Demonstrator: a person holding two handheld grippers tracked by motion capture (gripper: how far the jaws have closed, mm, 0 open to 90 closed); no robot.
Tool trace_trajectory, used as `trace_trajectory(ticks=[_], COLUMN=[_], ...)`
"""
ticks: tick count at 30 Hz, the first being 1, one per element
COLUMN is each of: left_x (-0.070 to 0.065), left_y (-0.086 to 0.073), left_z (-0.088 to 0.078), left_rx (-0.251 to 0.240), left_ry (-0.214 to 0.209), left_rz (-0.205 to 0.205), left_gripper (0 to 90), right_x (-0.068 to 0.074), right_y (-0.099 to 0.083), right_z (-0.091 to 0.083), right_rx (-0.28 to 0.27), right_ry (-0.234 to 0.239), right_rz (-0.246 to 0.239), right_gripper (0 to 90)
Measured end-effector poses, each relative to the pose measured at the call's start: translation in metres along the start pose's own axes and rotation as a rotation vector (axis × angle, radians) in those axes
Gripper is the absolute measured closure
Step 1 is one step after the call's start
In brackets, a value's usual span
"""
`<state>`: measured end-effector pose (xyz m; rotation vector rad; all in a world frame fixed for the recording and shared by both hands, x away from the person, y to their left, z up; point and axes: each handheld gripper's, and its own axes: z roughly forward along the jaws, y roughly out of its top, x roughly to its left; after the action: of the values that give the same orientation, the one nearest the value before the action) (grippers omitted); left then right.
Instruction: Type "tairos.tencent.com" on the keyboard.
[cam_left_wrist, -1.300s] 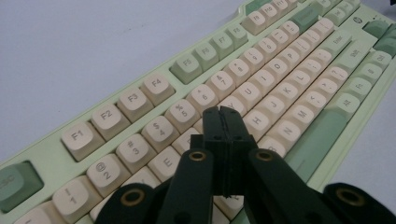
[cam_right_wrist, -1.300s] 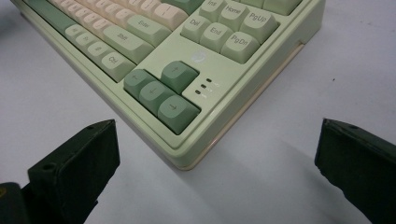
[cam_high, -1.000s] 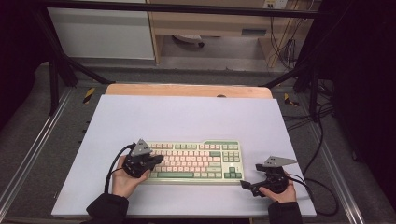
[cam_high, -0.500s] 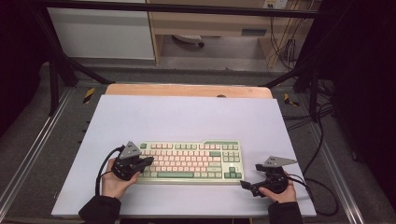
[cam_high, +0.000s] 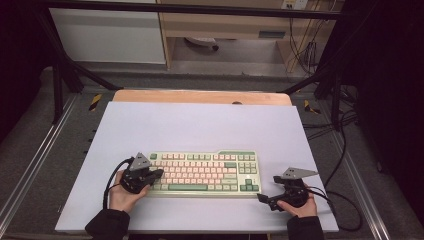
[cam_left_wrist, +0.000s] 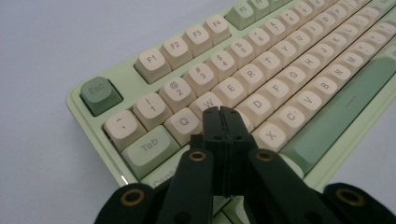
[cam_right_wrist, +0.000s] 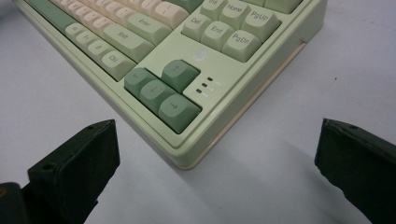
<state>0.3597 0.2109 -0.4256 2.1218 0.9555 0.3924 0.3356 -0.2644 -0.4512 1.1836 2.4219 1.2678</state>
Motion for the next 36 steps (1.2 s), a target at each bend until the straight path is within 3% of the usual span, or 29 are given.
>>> trace_trajectory(ticks=[6, 20, 31, 36], left_x=[0.000, -0.002, 0.000, 0.001], left_y=[-0.002, -0.003, -0.008, -0.009], left_z=[0.003, -0.009, -0.017, -0.017], left_rx=[0.008, -0.039, -0.055, -0.056], left_ry=[0.001, -0.011, -0.012, -0.015], left_rz=[-0.001, 0.000, 0.000, -0.005], left_gripper=[90.0, 90.0, 90.0, 89.9], right_x=[0.000, 0.003, 0.021, 0.029], right_y=[0.000, 0.004, 0.023, 0.033], right_z=[0.000, -0.004, -0.005, -0.001], right_rx=[0.000, -0.034, -0.064, -0.064], right_ry=[0.001, 0.009, 0.017, 0.020], right_rz=[0.001, 0.011, -0.020, -0.036], right_gripper=[0.4, 0.4, 0.7, 8.0])
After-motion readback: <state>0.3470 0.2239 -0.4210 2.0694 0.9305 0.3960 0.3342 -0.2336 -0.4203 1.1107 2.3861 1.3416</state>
